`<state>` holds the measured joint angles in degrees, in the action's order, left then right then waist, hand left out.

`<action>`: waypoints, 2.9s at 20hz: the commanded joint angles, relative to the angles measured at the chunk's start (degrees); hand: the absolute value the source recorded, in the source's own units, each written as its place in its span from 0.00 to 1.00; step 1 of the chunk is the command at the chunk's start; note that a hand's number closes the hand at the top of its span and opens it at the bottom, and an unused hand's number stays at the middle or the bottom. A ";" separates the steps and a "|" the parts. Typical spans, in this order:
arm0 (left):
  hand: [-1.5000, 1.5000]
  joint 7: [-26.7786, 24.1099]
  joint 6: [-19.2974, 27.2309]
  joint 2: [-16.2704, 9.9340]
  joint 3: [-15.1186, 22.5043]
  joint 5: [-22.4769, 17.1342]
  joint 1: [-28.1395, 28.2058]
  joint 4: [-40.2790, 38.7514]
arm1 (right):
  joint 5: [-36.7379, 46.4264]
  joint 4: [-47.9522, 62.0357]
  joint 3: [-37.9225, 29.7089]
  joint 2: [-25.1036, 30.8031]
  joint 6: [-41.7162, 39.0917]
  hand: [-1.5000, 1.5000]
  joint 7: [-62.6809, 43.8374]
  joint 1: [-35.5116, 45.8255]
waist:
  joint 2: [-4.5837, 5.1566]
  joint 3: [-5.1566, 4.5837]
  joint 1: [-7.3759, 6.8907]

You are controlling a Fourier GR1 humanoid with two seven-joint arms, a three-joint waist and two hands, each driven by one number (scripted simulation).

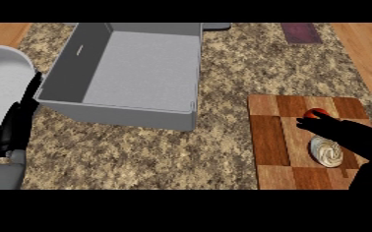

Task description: Pick the cupcake from the cutting board and place it in the cardboard box

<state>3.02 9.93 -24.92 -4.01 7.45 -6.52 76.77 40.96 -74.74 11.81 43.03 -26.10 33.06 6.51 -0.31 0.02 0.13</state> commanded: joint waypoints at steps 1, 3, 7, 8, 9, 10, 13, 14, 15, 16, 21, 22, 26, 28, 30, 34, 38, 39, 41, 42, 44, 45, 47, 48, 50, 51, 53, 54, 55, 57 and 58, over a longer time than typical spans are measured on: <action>0.50 0.62 0.73 1.39 -0.46 1.83 0.75 -0.67 | 4.32 1.89 1.13 -2.60 0.74 0.00 -0.92 -1.10 | 0.32 -0.02 -0.20; 0.50 -0.27 0.22 1.47 -0.90 1.83 1.05 -1.66 | 5.64 5.02 1.18 -5.62 3.83 0.00 -1.17 -0.69 | 0.36 -0.01 -0.22; 0.50 0.15 -1.29 0.73 -2.09 1.51 0.59 -2.77 | 7.09 5.29 -2.20 -7.55 11.59 1.00 0.10 1.87 | 0.40 -0.01 -0.11; 0.50 0.39 -0.13 2.02 -1.06 2.38 4.75 2.52 | 6.61 3.54 -3.24 -8.32 10.77 1.00 -1.87 2.08 | 0.27 -0.01 -0.36; 0.50 1.95 -1.89 1.09 -1.91 1.37 0.83 1.29 | 8.23 9.90 -3.27 -9.67 13.27 1.00 0.78 6.29 | 0.41 0.01 -0.56; 0.50 3.89 -0.12 2.87 -0.55 2.96 1.29 2.98 | 9.08 8.30 -3.45 -9.37 16.69 1.00 2.09 1.77 | 0.33 0.01 -0.25; 0.50 1.57 -1.70 1.94 -1.94 2.53 0.63 0.45 | 11.19 17.07 -4.87 -12.03 21.85 1.00 4.16 7.84 | 0.46 0.02 -0.58; 0.50 0.67 -4.38 -0.65 -4.62 0.44 1.22 -0.11 | 10.64 11.23 -5.67 -10.65 21.75 1.00 3.40 4.40 | 0.33 -0.01 -0.23; 0.50 0.74 -2.10 1.21 -2.64 1.64 1.22 -0.23 | 10.99 4.85 -4.75 -17.03 17.64 1.00 -14.71 6.17 | 0.11 -0.17 0.36; 0.50 1.78 -1.71 0.29 -3.09 1.91 1.58 0.85 | 11.17 5.08 -5.54 -21.11 19.53 1.00 -21.37 4.49 | -0.34 -0.30 1.05; 0.50 1.76 -0.61 0.60 -3.62 2.17 4.10 0.63 | 11.62 4.64 -10.43 -29.19 26.01 1.00 -36.87 -0.23 | -1.44 -0.84 4.34; 0.50 1.76 -0.67 0.42 -4.11 1.80 4.09 0.53 | 12.56 3.15 -11.08 -30.33 28.03 1.00 -39.90 -1.57 | -1.77 -0.90 5.68; 0.50 1.93 -0.48 -0.08 -4.68 1.84 4.64 0.98 | 20.19 -3.47 -9.51 -34.48 32.66 1.00 -52.25 -2.06 | -2.26 -1.13 5.60; 0.50 2.15 -0.80 -0.34 -4.44 2.04 4.62 0.91 | 24.46 -6.88 -7.62 -38.25 35.20 1.00 -58.22 -0.74 | -1.99 -1.04 4.58; 0.50 2.17 -0.65 0.58 -3.80 2.04 4.92 1.33 | 29.71 -11.01 -5.90 -40.72 37.85 1.00 -63.77 1.48 | -2.25 -1.04 3.73; 0.50 1.86 -1.27 0.62 -2.87 2.28 3.72 1.70 | 39.26 -16.73 2.50 -42.83 37.35 1.00 -74.22 6.80 | -1.88 -0.88 1.47; 0.50 1.54 -1.41 1.28 -1.79 2.66 1.69 1.39 | 45.39 -18.41 11.99 -42.95 31.78 1.00 -88.82 14.57 | -0.81 -0.63 -1.16; 0.50 1.35 -2.47 0.84 -1.39 2.52 2.01 1.85 | 45.42 -17.93 14.06 -42.97 30.18 1.00 -93.41 16.84 | -0.59 -0.49 -2.47; 0.50 1.10 -3.26 1.17 -0.78 2.21 0.57 1.36 | 43.98 -18.26 18.01 -42.99 28.40 1.00 -100.89 22.12 | -0.16 -0.41 -3.62; 0.50 1.95 -2.20 2.02 -0.35 2.90 -0.25 1.10 | 42.92 -17.58 20.28 -43.00 27.38 1.00 -104.71 24.69 | 0.12 -0.32 -3.90; 0.50 1.21 -2.52 2.58 0.51 3.11 -0.83 0.97 | 41.06 -15.44 19.64 -43.00 28.22 1.00 -109.69 31.72 | 0.57 -0.26 -5.10; 0.50 1.47 -2.48 2.87 0.67 3.21 -2.06 0.07 | 40.48 -13.74 20.74 -43.00 29.34 1.00 -111.90 33.24 | 0.83 -0.24 -5.00; 0.50 3.88 -2.91 2.43 0.88 3.31 -3.63 1.23 | 37.78 -12.30 20.62 -43.00 28.91 1.00 -114.93 37.05 | 0.70 -0.14 -5.39; 0.50 1.20 -3.14 2.30 0.53 3.24 -3.30 -1.15 | 37.80 -10.26 19.19 -43.00 30.89 1.00 -114.42 39.24 | 1.30 -0.28 -6.05; 0.50 1.57 -3.22 2.43 0.83 3.34 -2.68 -0.20 | 36.11 -7.20 17.21 -42.99 31.66 1.00 -115.96 42.75 | 1.07 -0.19 -6.18; 0.50 1.31 -3.94 2.00 1.15 3.38 -4.23 -0.20 | 35.00 -5.63 15.64 -42.99 32.23 1.00 -115.25 44.84 | 1.50 -0.22 -7.20; 0.50 2.72 -4.15 2.48 1.48 3.18 -5.20 0.05 | 32.97 -2.91 13.99 -42.99 33.94 1.00 -115.83 46.97 | 1.63 -0.17 -7.49; 0.50 1.71 -3.46 2.55 1.14 3.59 -5.06 -1.23 | 32.13 -1.52 12.79 -42.99 35.32 1.00 -115.41 48.14 | 1.82 -0.20 -7.22; 0.50 1.68 -3.54 2.30 1.32 3.75 -5.00 -0.15 | 31.75 0.12 10.46 -42.99 37.95 1.00 -114.45 48.28 | 1.99 -0.13 -7.82; 0.50 1.73 -2.74 3.60 2.28 4.44 -4.73 -0.30 | 30.05 2.91 9.72 -42.99 39.68 1.00 -114.32 50.44 | 1.91 -0.13 -7.84; 0.50 2.04 -2.62 4.33 2.75 4.51 -5.13 -0.58 | 28.26 4.27 8.05 -42.99 38.94 1.00 -113.93 52.13 | 1.90 -0.14 -7.47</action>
<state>4.21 6.76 -21.73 -2.06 11.24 -11.69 77.59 72.98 -75.44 22.66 0.70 6.72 -68.99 53.59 1.27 0.02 -7.16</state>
